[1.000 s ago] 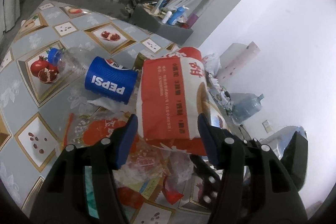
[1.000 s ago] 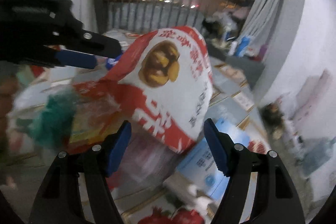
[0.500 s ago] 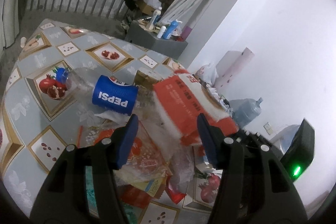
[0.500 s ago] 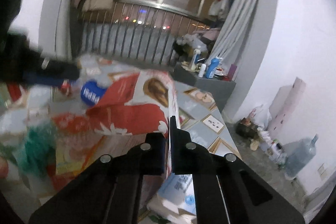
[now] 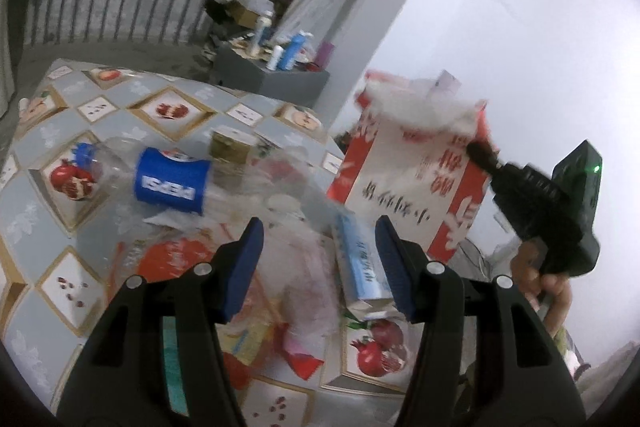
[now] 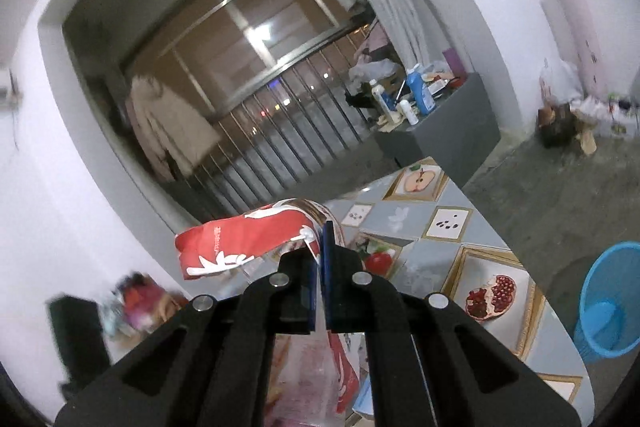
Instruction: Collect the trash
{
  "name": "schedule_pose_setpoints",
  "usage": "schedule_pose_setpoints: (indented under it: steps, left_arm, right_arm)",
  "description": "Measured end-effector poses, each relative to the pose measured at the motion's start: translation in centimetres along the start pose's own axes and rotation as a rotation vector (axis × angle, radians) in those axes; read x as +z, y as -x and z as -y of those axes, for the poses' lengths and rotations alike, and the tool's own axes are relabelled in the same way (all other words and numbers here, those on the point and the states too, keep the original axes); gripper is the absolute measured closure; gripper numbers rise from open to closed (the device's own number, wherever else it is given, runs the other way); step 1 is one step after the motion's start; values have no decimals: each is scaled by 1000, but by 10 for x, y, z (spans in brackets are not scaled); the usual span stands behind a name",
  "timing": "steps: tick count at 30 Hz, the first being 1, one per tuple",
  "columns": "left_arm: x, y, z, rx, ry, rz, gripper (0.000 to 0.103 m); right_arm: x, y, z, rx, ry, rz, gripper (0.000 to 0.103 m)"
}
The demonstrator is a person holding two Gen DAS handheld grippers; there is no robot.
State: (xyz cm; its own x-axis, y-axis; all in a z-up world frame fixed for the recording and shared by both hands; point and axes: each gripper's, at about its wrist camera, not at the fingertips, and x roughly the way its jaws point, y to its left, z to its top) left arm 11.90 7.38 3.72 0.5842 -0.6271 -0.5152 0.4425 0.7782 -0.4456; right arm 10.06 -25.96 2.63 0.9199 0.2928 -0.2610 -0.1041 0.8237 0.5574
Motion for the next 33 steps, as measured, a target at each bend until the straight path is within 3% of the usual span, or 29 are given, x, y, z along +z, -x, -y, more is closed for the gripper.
schedule_pose_setpoints:
  steps: [3,6,10,13,15,22,27,30,33]
  left_arm:
    - [-5,-13,15,-33,-29,-43,49]
    - [-11,-32,33,-62,-66,-108,47]
    - [-20,-68,63,-65,-140,-211,26]
    - [-27,-97,81,-33,-188,-281,20]
    - [-30,-117,89,-9,-210,-323,20]
    - [-41,-187,94,186,-222,-466,19]
    - [-51,-203,99,230,-266,-500,19]
    - [-54,-209,101,244,-276,-512,33]
    - [-54,-211,102,254,-275,-502,33]
  right_arm:
    - [6,22,9,-5,-18,43,100]
    - [7,43,13,-97,17,84,100]
    - [0,50,18,-239,86,83,100]
    - [-7,47,25,-309,119,55,100]
    - [-9,45,31,-323,115,41,100]
    - [-9,41,51,-346,99,9,100]
    - [-9,47,61,-342,96,3,100]
    - [-11,50,61,-340,90,4,100]
    - [-9,56,68,-341,92,13,100]
